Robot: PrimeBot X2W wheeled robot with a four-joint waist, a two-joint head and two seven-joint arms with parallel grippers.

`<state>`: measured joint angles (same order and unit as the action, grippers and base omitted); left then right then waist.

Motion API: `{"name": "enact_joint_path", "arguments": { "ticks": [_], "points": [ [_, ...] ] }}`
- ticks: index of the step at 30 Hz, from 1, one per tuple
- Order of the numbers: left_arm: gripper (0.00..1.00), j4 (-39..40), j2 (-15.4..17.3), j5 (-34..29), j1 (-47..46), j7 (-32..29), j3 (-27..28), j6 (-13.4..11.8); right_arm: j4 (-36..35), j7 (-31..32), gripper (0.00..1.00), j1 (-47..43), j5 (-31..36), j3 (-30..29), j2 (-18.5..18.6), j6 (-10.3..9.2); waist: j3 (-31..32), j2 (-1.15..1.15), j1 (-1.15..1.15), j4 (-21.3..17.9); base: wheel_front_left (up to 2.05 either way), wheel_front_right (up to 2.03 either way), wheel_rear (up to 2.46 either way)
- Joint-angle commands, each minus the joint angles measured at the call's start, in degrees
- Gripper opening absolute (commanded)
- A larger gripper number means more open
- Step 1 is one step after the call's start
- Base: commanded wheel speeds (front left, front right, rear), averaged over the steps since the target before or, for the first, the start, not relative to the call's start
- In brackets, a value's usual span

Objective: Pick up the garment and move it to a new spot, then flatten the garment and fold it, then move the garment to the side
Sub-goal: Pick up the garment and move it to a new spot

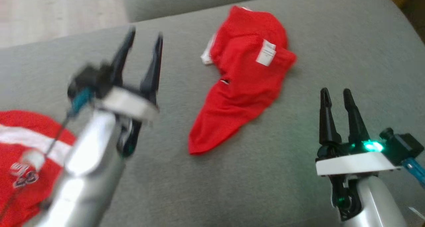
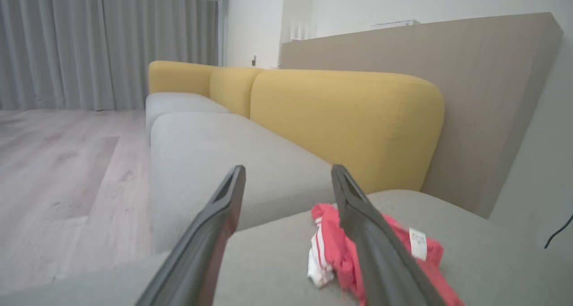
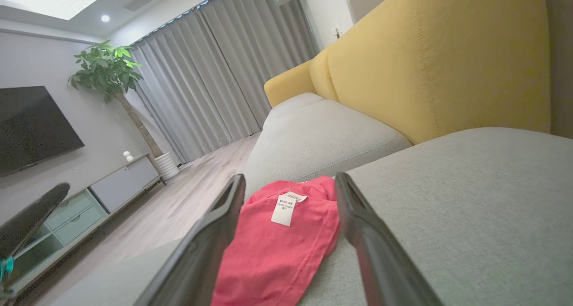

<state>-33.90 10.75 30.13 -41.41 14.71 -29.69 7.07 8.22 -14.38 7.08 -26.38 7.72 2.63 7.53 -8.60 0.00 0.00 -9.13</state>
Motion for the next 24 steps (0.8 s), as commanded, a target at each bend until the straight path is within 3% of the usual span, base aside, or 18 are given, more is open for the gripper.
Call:
{"name": "enact_joint_path", "arguments": {
  "ticks": [1, 11, 24],
  "points": [
    [1.0, 4.1, 2.2, -1.1, 2.9, 0.3, 3.3, 0.1, -1.6, -0.6, 1.0, 0.3, 0.9, 0.6, 0.2, -0.04, 2.7, 0.0, 0.0, 3.9, 0.0, 0.0, 0.0],
    [1.0, 15.5, -1.1, -5.4, 23.1, 0.3, 11.4, -0.8, -1.6, -0.6, 1.0, -3.2, 3.6, -1.7, 0.2, -0.04, 6.3, 0.0, 0.0, 8.7, 0.0, 0.0, 0.0],
    [1.0, 23.3, -6.9, -12.7, 36.8, 0.3, 18.9, 0.0, -2.5, -0.6, 1.0, -4.7, 5.8, -0.8, 0.2, -0.04, 6.6, 0.0, 0.0, 8.0, 0.0, 0.0, 0.0]
  ]
}}
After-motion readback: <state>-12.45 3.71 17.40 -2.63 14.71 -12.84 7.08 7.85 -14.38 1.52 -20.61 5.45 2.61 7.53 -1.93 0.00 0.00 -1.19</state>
